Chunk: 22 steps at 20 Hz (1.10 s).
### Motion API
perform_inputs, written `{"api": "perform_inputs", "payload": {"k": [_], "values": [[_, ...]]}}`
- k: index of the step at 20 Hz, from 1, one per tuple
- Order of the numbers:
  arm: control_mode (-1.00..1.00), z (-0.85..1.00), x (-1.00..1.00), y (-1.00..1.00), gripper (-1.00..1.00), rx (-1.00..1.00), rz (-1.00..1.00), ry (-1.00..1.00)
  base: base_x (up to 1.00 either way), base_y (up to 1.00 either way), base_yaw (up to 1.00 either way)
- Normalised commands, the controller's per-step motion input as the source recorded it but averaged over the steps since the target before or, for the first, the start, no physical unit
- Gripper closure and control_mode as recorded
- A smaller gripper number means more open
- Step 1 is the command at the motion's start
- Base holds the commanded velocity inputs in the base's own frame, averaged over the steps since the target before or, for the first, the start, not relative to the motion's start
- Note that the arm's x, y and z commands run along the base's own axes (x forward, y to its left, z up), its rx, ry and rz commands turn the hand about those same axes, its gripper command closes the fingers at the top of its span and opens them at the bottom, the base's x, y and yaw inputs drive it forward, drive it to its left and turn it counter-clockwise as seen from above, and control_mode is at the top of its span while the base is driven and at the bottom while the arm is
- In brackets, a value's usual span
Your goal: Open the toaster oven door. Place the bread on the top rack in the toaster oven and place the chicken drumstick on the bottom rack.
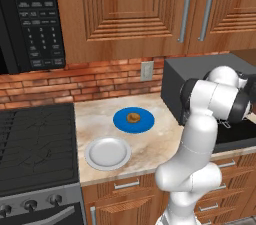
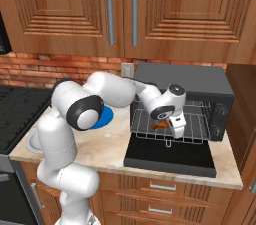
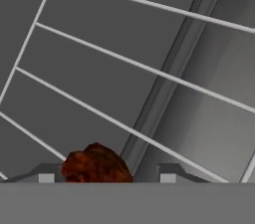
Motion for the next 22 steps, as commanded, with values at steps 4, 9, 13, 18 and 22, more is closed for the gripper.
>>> {"api": "perform_inputs", "payload": {"k": [4, 9, 13, 18, 22], "values": [[-1.0, 0.13, 0.0, -0.15, -1.0, 0.11, -0.02, 0.0, 0.0, 0.0, 0.0], [-1.0, 0.16, -0.05, -0.15, -1.0, 0.12, -0.01, -0.01, 0.0, 0.0, 0.0], [-1.0, 0.14, -0.11, -0.13, -1.0, 0.09, 0.0, 0.0, 0.0, 0.0, 0.0], [-1.0, 0.18, -0.17, -0.12, -1.0, 0.06, 0.0, 0.0, 0.0, 0.0, 0.0], [-1.0, 0.2, -0.21, -0.04, -1.0, 0.02, 0.03, 0.0, 0.0, 0.0, 0.0]]}}
